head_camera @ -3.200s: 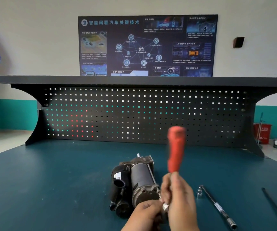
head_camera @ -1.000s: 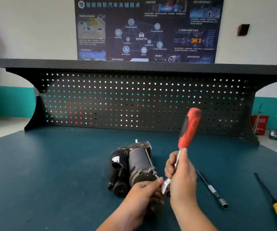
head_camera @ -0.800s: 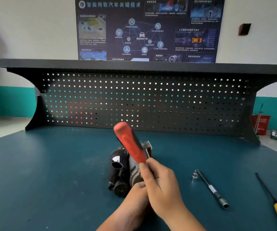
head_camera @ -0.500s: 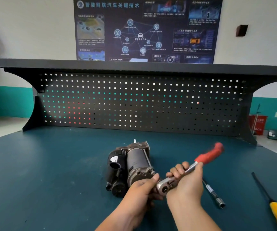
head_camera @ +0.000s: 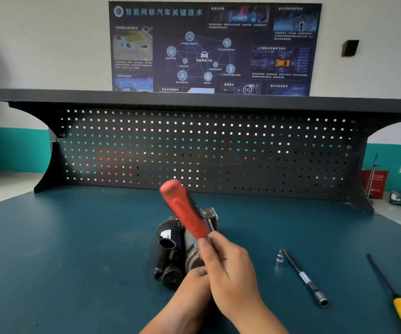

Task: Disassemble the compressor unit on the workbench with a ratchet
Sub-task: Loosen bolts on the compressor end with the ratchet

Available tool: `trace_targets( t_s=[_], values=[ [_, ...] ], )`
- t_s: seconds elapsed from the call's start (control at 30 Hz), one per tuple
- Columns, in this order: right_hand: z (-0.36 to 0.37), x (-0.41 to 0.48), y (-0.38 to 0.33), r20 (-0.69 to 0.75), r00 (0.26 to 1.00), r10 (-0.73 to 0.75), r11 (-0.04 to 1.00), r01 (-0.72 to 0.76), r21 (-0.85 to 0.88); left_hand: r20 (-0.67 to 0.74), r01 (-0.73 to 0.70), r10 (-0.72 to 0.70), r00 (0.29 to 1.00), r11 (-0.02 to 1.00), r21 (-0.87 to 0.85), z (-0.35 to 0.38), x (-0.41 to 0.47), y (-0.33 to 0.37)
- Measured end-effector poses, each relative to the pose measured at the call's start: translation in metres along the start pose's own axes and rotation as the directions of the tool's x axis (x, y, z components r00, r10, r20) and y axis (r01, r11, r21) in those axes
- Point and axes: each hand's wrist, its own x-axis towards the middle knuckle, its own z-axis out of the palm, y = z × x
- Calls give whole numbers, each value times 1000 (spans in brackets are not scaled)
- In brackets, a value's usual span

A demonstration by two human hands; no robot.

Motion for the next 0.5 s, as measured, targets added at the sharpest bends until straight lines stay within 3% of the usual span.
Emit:
trace_targets(
  t_s=[0.07,0.1,0.17,0.23,0.3,0.4,0.5],
  values=[
    [0,3,-4,-114,980,163,952,-126,279,24,25,-24,999,998,-52,0,1,0],
    [-2,5,-5,-160,939,304,865,-201,460,30,32,-31,999,998,-62,0,2,-2],
    [-10,11,-1,-170,792,586,596,-280,753,17,40,-39,999,998,-51,0,3,-4],
    [-18,15,4,-118,641,758,363,-264,894,1,44,-44,999,997,-67,3,4,-1],
    [-21,18,9,-66,552,831,211,-204,956,0,54,-54,999,994,-97,3,4,-1],
    [-20,19,11,-71,560,825,216,-197,956,2,82,-82,997,991,-102,2,3,3],
    [-14,18,8,-128,719,683,446,-271,853,10,107,-106,994,991,-80,2,1,2]
  ],
)
